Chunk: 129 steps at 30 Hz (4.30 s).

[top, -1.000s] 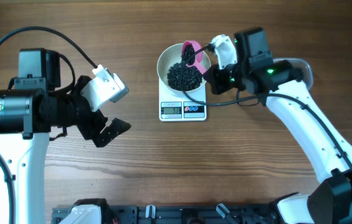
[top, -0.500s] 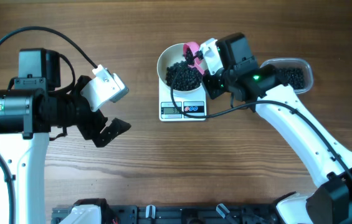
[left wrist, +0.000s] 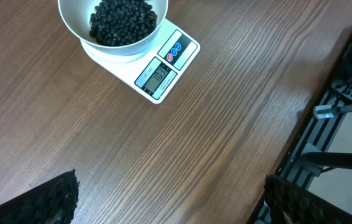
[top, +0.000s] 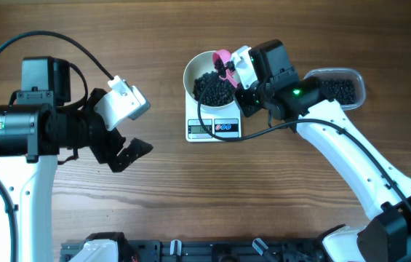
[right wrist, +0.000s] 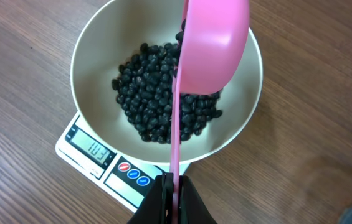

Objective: Scoop item into bowl and weigh 150g on scale
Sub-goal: 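Tilt the scoop over the bowl to pour the beans in, then carry the empty scoop right back toward the bean tub, then hold the pink scoop above the tub's front edge with the right gripper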

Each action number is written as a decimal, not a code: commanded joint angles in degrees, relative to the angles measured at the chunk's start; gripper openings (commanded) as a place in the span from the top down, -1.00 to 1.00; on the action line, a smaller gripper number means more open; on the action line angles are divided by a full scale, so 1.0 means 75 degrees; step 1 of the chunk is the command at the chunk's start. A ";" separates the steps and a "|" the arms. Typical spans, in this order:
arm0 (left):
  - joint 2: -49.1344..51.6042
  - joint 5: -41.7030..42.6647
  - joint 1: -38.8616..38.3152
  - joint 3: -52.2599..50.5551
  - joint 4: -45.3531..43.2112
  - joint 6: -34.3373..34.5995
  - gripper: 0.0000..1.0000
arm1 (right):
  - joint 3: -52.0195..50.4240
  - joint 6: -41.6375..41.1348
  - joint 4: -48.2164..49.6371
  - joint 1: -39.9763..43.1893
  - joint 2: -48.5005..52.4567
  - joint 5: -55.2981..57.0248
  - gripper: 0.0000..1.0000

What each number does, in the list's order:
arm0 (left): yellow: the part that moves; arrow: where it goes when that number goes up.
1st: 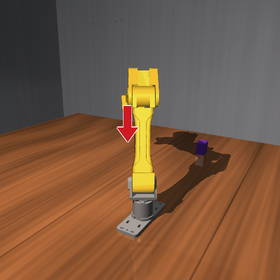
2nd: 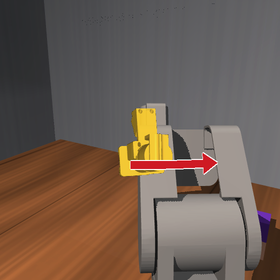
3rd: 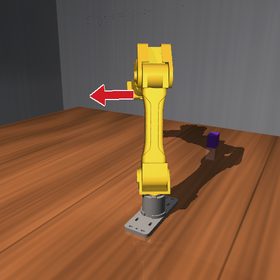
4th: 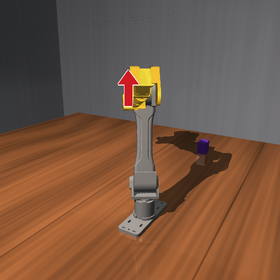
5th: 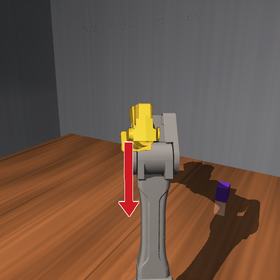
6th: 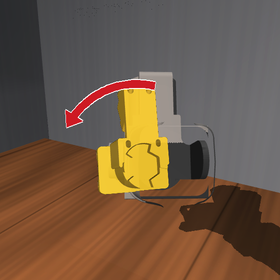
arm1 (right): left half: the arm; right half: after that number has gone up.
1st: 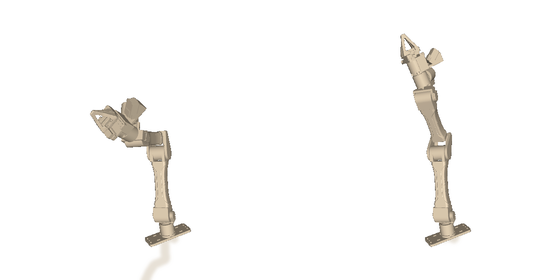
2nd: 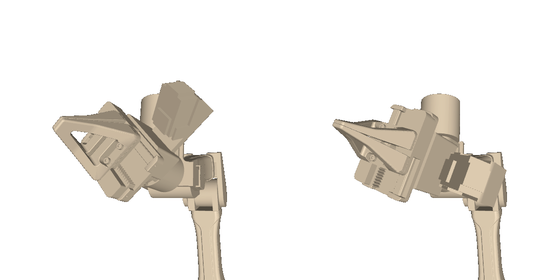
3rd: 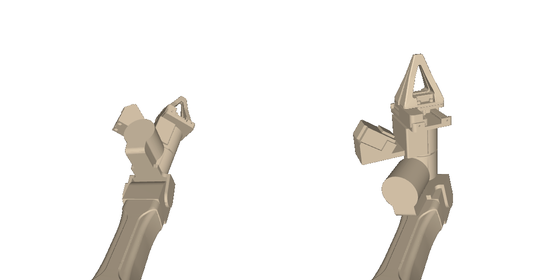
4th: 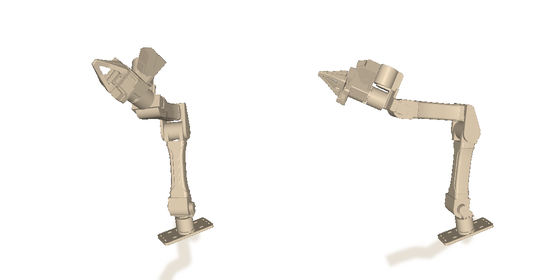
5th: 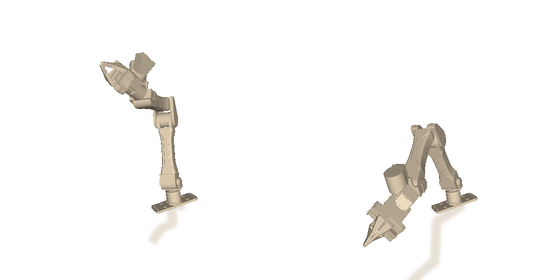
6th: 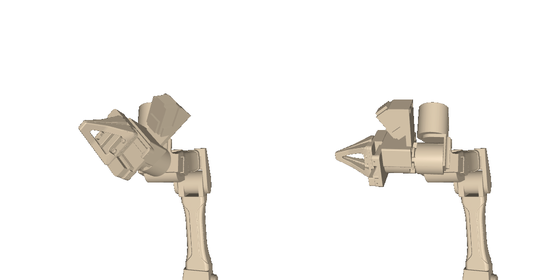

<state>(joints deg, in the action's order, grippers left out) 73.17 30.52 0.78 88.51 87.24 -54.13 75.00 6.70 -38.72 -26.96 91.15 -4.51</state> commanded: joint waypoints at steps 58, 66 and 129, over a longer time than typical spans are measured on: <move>-0.0076 0.0055 0.0041 0.0108 0.0009 -0.0073 -1.00 | -0.0047 0.1370 0.0356 -0.0131 -0.0198 0.0772 0.92; -0.0076 0.0055 0.0041 0.0108 0.0009 -0.0073 -1.00 | -0.0047 0.2323 0.0274 -0.0720 -0.0198 0.2498 0.92; -0.0076 0.0055 0.0041 0.0108 0.0009 -0.0073 -1.00 | 0.0321 0.1014 -0.2914 0.3223 0.0420 0.4438 0.91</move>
<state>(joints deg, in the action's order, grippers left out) 73.17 30.50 0.78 88.51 87.22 -54.13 76.47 9.80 -62.57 -1.63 93.17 26.70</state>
